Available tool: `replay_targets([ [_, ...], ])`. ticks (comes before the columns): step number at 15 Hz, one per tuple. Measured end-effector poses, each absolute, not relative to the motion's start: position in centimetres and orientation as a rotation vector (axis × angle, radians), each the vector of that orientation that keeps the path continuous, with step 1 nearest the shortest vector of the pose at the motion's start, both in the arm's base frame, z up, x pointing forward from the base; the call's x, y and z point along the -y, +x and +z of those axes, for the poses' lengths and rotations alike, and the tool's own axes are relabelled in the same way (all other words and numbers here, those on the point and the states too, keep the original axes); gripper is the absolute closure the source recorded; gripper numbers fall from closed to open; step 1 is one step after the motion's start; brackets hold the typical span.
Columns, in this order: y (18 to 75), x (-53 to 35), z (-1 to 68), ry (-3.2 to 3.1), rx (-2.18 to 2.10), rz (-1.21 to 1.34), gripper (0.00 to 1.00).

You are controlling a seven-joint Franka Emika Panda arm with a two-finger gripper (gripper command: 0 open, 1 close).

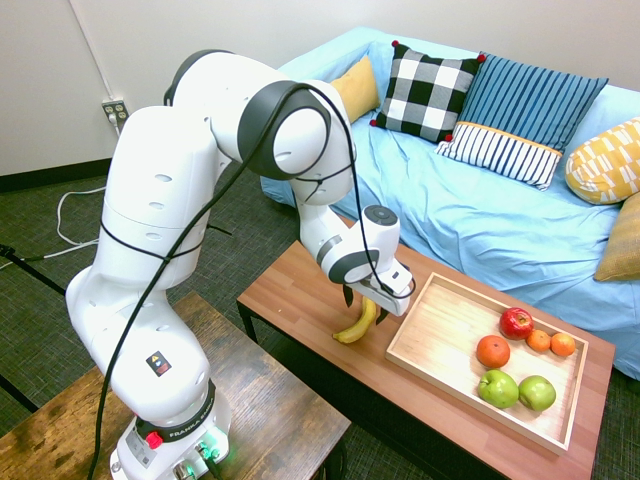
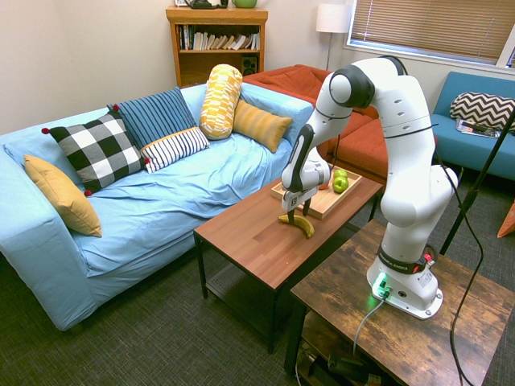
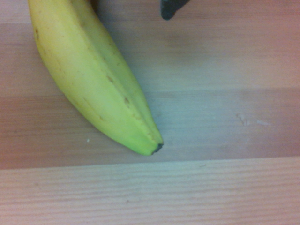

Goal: Put banana in the tray

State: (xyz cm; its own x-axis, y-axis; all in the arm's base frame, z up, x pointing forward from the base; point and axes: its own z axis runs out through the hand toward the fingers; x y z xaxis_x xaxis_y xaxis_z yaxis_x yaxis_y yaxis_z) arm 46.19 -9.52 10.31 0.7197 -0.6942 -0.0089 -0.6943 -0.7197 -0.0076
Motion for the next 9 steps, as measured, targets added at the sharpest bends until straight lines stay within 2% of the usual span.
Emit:
replay_targets([
  [1,46.3,9.6,9.9,-2.903,-1.174,0.016,0.00],
  [2,46.2,9.6,9.5,-2.904,-1.173,0.023,1.00],
  [9,46.1,10.4,8.8,-2.890,-1.180,0.022,1.00],
])
